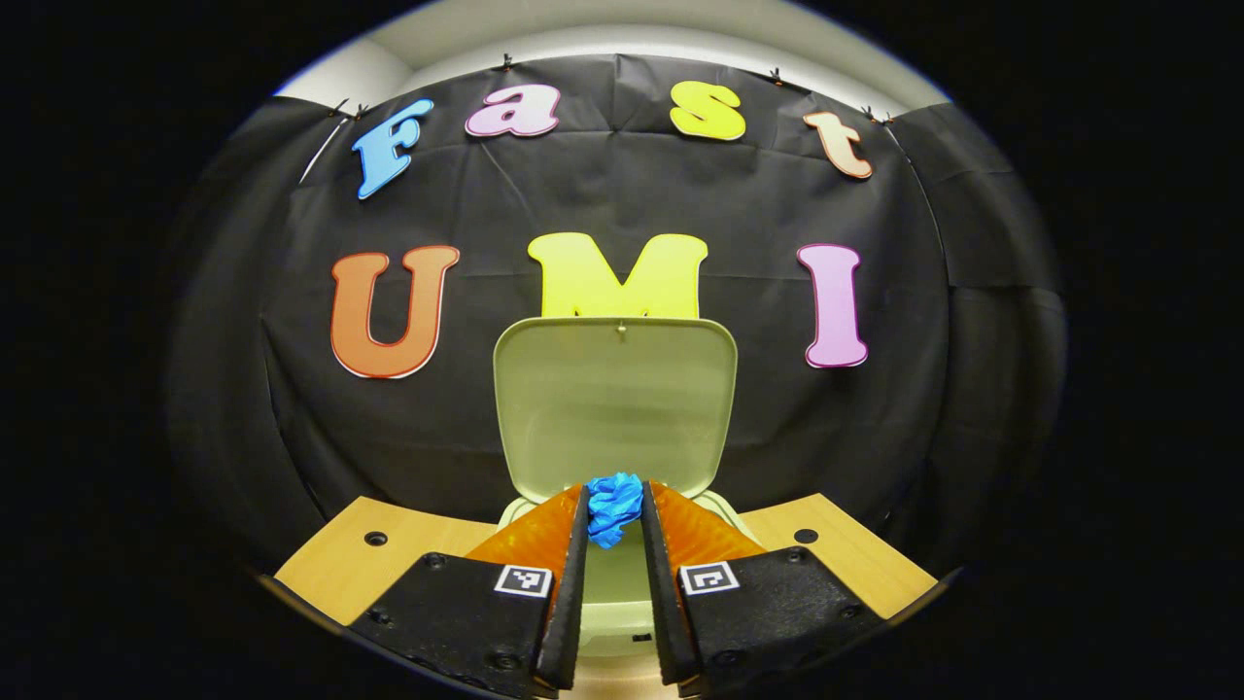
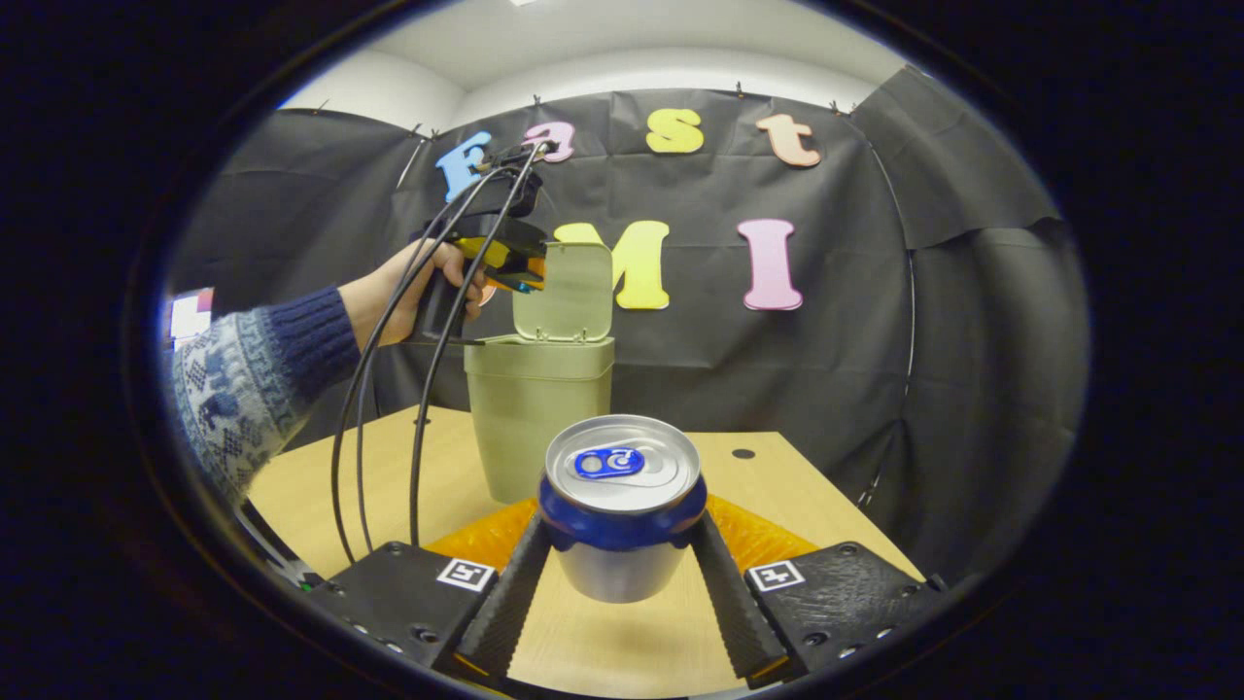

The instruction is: Press the lid of the desktop garbage bin to open it, pick up the crumpled paper on the desktop and throw it into the bin, then pick up the pop can on the desktop and drop it into the bin, and finally close the garbage bin lid.

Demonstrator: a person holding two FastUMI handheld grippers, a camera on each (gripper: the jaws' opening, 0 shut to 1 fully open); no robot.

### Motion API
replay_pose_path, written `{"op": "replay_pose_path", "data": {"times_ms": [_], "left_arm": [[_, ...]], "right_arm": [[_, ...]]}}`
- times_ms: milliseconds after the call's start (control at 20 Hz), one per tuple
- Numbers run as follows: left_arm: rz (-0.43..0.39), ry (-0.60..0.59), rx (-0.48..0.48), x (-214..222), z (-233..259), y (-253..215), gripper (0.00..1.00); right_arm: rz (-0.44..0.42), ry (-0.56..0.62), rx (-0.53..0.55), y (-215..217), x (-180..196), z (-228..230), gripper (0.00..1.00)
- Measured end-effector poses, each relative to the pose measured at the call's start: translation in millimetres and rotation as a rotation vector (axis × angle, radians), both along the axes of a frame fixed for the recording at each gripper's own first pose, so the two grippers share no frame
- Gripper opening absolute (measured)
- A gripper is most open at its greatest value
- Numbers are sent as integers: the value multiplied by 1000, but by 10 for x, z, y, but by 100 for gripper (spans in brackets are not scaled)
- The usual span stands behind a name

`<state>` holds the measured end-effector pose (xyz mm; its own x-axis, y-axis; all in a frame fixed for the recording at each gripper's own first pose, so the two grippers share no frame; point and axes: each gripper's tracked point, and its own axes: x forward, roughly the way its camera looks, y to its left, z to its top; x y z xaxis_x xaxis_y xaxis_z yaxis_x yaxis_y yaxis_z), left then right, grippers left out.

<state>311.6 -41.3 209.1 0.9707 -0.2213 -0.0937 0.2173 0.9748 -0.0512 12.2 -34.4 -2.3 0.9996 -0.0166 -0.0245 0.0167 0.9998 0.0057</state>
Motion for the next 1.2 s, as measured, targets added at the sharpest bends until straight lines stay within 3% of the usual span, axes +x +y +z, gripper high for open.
{"op": "replay_pose_path", "data": {"times_ms": [200, 500, 600, 700, 1200], "left_arm": [[-22, 20, -65, 14, -76, 76, 34], [-73, 21, -30, -45, -166, -8, 40], [-118, 11, -25, -126, -152, -95, 69], [-113, -8, 3, -163, -132, -71, 99], [-90, -103, 68, -520, -21, 145, 99]], "right_arm": [[-13, 2, -3, -9, 18, -11, 79], [-15, 16, -21, -33, 40, -38, 79], [-16, 14, -33, -38, 44, -34, 79], [-14, 15, -37, -34, 49, -43, 79], [-15, 26, -46, -43, 59, -50, 80]]}}
